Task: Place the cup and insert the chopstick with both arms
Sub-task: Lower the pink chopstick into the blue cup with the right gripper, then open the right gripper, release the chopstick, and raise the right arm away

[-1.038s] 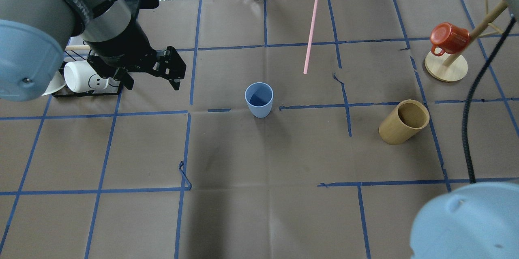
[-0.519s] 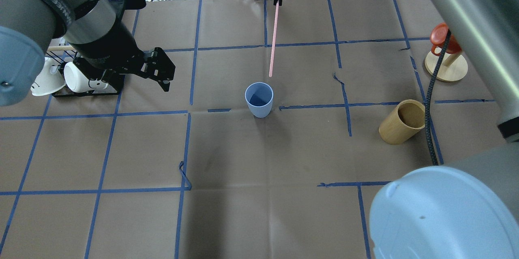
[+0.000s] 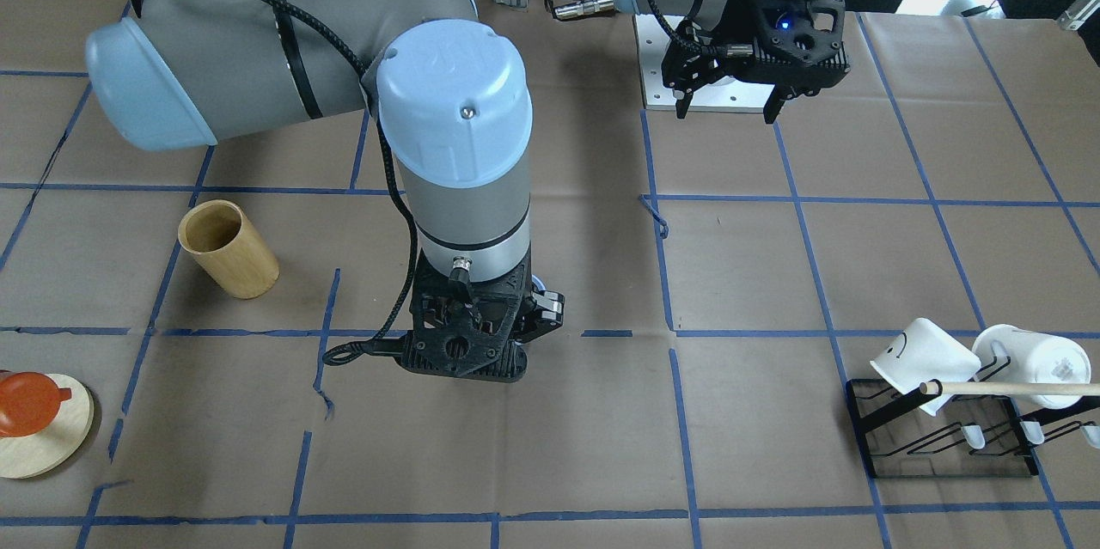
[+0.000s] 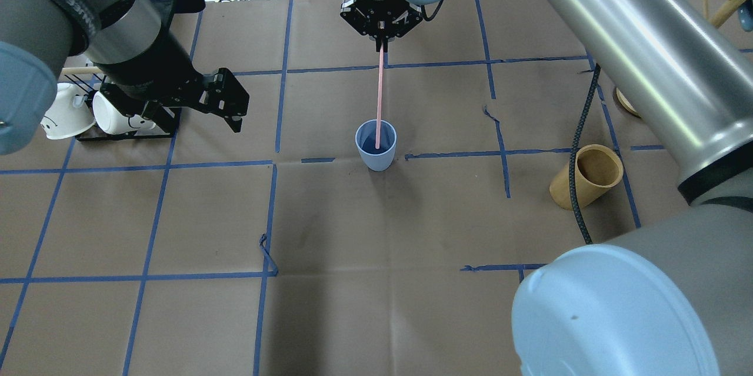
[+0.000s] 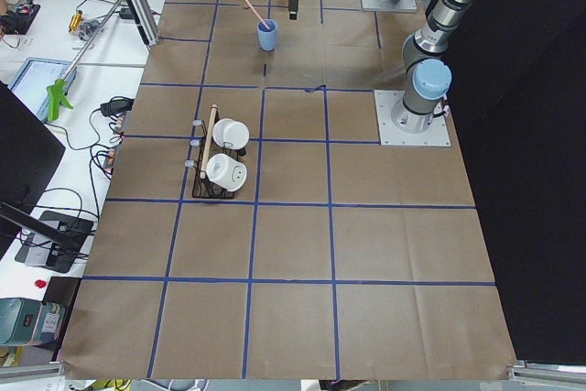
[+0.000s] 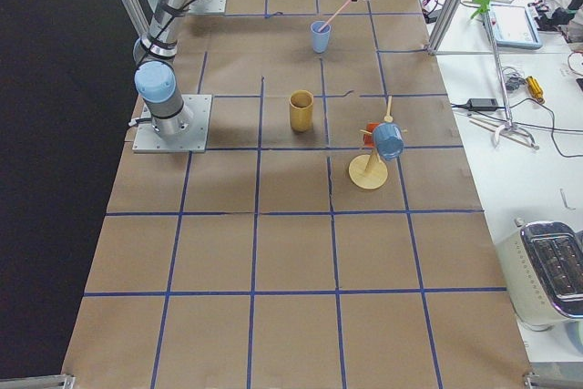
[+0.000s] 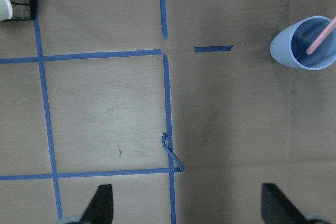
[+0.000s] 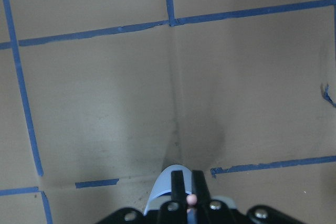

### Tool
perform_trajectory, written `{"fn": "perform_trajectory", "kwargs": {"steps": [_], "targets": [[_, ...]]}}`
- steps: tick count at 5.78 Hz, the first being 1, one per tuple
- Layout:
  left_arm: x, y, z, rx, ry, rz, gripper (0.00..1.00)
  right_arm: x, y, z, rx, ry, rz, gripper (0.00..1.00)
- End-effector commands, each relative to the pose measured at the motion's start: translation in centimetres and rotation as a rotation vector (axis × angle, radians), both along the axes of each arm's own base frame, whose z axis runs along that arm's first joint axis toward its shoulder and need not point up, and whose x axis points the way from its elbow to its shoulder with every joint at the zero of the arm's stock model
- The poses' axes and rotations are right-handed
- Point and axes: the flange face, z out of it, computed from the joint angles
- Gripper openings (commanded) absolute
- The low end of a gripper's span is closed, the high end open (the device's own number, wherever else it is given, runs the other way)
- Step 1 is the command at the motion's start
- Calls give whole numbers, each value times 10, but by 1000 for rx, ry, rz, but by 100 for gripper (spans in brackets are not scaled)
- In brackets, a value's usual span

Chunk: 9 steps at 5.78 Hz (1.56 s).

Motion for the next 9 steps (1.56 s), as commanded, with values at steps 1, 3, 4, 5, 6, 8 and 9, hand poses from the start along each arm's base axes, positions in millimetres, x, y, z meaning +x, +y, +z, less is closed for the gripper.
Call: {"fn": "perform_trajectory", "kwargs": {"steps": [1,3,4,5,6,8,9], "targets": [[0,0,1,-2,0,-1,99,7,-1,-5,-30,-22,7,100],[0,1,0,0,0,-1,99,-23,4,38,-63,-28,-16,100],[0,1,1,0,0,-1,99,-60,15,69,-40,-12,-33,100],[0,1,1,0,0,-1,99,-117,24,97,9,9,2,100],[0,1,1,0,0,-1,99,-180,50,116,72,18,1,100],[0,1,1,1,0,-1,99,-248,118,93,90,-3,-22,100],[0,1,1,0,0,-1,99,-247,134,90,-12,10,-36,100]]}}
